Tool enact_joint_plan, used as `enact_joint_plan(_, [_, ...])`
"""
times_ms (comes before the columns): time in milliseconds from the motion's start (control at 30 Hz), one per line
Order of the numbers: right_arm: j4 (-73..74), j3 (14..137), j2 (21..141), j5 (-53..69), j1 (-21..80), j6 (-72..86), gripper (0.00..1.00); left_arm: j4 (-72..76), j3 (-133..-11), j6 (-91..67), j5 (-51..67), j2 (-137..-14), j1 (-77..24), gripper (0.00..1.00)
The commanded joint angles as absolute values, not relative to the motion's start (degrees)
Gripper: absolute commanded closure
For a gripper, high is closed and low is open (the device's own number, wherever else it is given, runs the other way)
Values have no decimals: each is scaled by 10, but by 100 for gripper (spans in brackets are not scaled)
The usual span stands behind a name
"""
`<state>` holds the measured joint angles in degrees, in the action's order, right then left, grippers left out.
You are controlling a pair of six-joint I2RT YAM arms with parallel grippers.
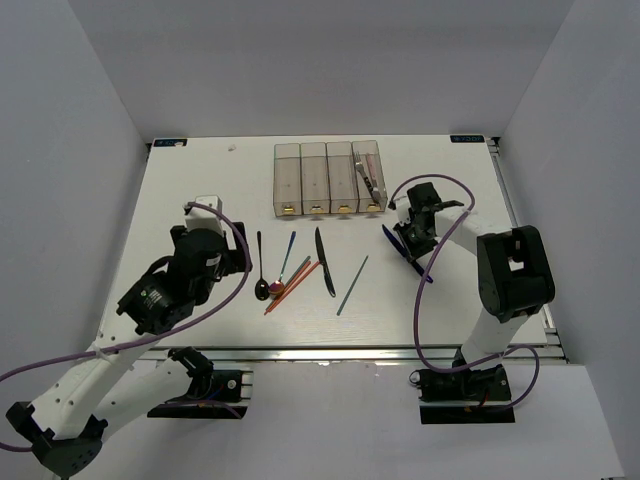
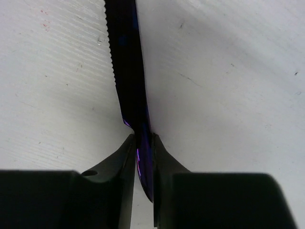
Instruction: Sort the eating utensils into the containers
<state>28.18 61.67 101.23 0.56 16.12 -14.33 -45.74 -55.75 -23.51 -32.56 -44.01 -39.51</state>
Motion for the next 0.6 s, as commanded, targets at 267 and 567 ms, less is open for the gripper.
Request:
enact_joint_plan(267, [308,546,1011,-54,213,-91,100,-432,-517,-243,-378,-381,-396,2])
enact_joint_plan(567, [290,526,863,16,219,11,100,-422,-496,-266,-437,-348,-396,2])
